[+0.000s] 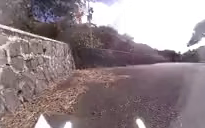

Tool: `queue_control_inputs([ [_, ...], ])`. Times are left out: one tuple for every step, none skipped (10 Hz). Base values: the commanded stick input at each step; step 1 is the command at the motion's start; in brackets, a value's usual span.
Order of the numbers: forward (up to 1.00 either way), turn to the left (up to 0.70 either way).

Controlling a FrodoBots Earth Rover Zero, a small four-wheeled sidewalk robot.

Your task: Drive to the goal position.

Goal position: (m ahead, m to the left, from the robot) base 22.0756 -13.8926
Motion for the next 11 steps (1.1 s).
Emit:
queue_control_inputs([
  [0.7,-0.34],
  [0.7,-0.34],
  [0.7,-0.34],
  [0.7,-0.34],
  [0.7,-0.34],
  [0.7,-0.34],
  [0.7,-0.34],
  [0.7,-0.34],
  [0.7,-0.34],
  [0.7,-0.34],
  [0.7,-0.34],
])
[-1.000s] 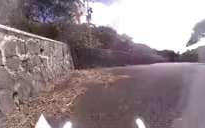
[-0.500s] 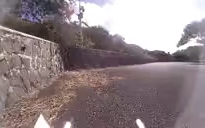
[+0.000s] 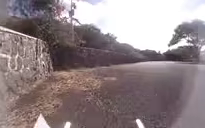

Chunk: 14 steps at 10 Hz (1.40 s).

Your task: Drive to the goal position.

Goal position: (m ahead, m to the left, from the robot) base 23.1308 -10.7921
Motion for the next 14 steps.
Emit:
queue_control_inputs([
  [0.7,-0.34],
  [0.7,-0.34],
  [0.7,-0.34],
  [0.7,-0.11],
  [0.7,-0.09],
  [0.7,-0.07],
  [0.7,-0.02],
  [0.7,-0.01],
  [0.7,0.0],
  [0.7,0.0],
  [0.7,0.0],
  [0.7,0.0],
  [0.7,0.0],
  [0.7,0.0],
])
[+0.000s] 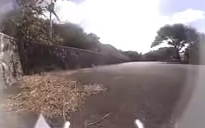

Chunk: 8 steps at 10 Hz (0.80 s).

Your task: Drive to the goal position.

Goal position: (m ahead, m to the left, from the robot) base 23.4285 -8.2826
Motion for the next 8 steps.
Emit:
queue_control_inputs([
  [0.7,0.0],
  [0.7,0.0],
  [0.7,0.0],
  [0.7,0.0],
  [0.7,0.0],
  [0.7,0.0],
  [0.7,0.0],
  [0.7,0.0],
])
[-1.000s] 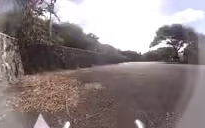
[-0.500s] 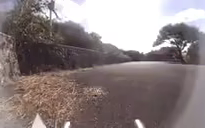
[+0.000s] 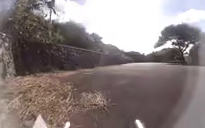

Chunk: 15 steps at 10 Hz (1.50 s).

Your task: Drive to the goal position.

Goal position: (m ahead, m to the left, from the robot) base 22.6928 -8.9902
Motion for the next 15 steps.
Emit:
queue_control_inputs([
  [0.7,0.0],
  [0.7,0.0],
  [0.7,0.0],
  [0.7,0.0],
  [0.7,0.0],
  [0.7,0.0],
  [0.7,0.0],
  [0.7,0.0],
  [0.7,0.0],
  [0.7,0.0],
  [0.7,0.0],
  [0.7,0.0],
  [0.7,0.0],
  [0.7,0.0],
  [0.7,0.0],
])
